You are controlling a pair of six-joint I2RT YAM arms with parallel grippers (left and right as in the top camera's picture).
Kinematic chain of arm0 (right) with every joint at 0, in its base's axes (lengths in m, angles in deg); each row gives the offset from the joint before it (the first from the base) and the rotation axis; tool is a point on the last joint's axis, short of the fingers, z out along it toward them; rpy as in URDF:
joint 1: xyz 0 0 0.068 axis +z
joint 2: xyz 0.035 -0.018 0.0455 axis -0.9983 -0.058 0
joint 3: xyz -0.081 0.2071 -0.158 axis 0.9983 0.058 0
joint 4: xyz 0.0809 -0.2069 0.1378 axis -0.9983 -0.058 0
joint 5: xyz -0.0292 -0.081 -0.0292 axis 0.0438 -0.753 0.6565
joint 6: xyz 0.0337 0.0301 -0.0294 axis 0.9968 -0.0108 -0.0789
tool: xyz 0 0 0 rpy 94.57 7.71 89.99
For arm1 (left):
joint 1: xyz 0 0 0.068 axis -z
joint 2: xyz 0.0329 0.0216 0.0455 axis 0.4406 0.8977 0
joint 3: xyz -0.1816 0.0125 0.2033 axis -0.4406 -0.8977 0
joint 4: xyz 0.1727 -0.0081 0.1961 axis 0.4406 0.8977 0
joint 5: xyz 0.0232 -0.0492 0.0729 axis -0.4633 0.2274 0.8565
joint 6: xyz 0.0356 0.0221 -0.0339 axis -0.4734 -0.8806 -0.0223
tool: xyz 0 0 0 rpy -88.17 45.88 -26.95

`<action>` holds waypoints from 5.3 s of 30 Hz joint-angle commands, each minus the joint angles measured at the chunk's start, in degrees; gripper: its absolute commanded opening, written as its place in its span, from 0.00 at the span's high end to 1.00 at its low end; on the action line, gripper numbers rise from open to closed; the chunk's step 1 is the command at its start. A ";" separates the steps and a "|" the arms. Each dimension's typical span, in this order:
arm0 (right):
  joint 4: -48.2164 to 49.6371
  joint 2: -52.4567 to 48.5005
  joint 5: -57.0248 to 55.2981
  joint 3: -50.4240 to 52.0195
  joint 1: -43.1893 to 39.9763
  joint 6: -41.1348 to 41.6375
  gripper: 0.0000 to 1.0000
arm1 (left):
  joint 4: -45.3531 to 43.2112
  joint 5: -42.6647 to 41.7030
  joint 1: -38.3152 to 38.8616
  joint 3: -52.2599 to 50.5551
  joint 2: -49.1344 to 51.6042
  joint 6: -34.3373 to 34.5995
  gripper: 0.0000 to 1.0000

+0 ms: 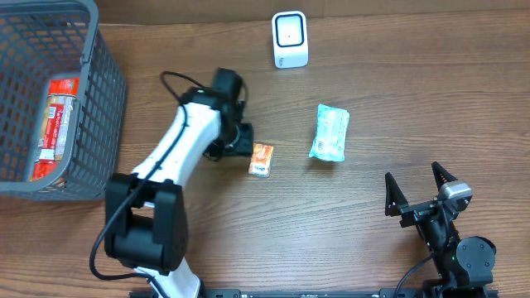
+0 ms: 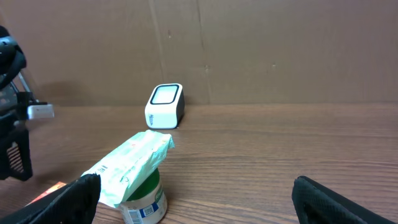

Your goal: Scan the item barcode

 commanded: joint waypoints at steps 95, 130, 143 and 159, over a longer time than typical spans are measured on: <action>0.28 0.42 0.33 0.61 -0.15 0.15 0.00 | -15.67 53.99 32.48 -15.45 3.39 18.73 0.96; 0.28 0.42 0.33 0.61 -0.15 0.13 0.00 | -0.24 31.19 26.49 3.17 4.66 18.53 0.15; 0.28 0.42 0.33 0.61 -0.15 0.13 0.00 | -2.05 11.89 14.84 0.92 4.66 6.69 0.16; 0.28 0.42 0.33 0.61 -0.15 0.15 0.00 | -10.56 14.49 15.89 -5.97 4.72 6.97 0.45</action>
